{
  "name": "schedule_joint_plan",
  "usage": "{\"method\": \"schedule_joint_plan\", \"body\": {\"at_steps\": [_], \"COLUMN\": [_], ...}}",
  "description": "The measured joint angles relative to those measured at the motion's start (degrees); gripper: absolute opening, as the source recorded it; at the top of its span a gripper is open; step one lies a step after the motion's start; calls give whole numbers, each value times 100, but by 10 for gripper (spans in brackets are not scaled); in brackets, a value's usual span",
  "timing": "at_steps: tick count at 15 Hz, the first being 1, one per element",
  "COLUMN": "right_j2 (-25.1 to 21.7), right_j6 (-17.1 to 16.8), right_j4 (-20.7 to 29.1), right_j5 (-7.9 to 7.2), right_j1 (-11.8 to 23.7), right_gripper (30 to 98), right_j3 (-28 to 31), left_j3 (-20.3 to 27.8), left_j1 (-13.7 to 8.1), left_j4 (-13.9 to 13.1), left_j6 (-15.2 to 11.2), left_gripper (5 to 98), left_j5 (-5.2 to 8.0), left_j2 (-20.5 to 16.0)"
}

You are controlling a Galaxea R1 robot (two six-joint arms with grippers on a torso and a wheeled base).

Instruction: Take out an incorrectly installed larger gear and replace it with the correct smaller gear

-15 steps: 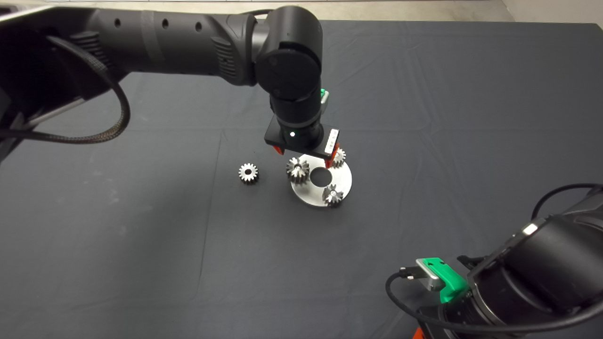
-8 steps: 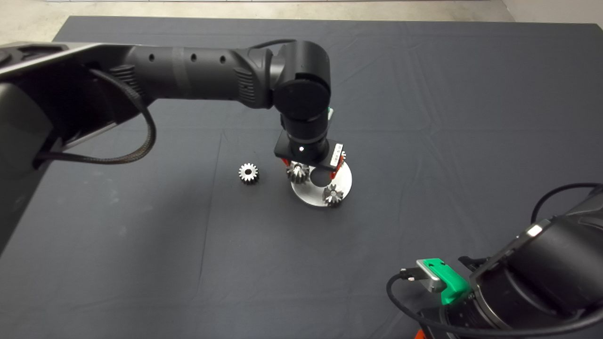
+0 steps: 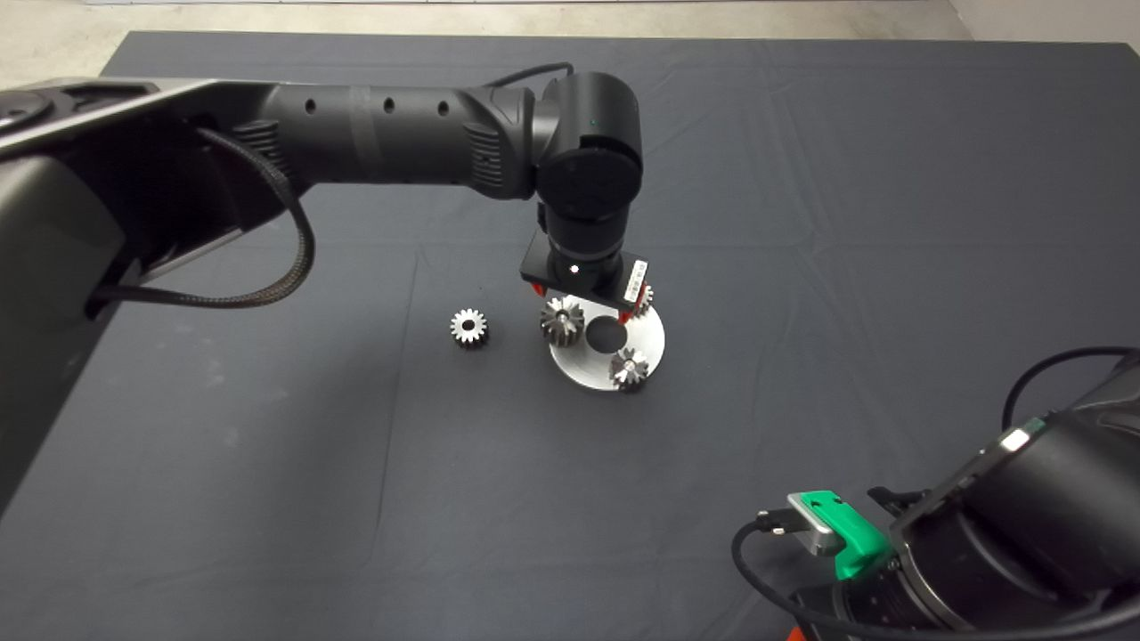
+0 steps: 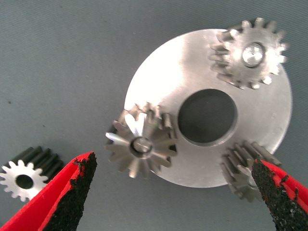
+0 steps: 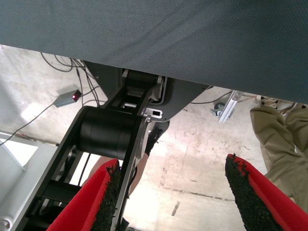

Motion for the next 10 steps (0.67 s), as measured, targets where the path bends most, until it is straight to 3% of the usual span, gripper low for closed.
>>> {"method": "schedule_joint_plan", "body": {"at_steps": [3,10], "right_j2": [0,5], "right_j6": [0,0], "right_j4": [0,0], "right_j5": [0,-2], "right_j1": [-1,47], "right_gripper": [584,584], "right_j3": [2,2], "left_j3": [-396,-614], "left_j1": [-1,0], "left_j4": [-28,-288], "left_j6": [184,413], "left_gripper": [830,830], "left_j5": [27,30], "left_j2": [-22,-4]}}
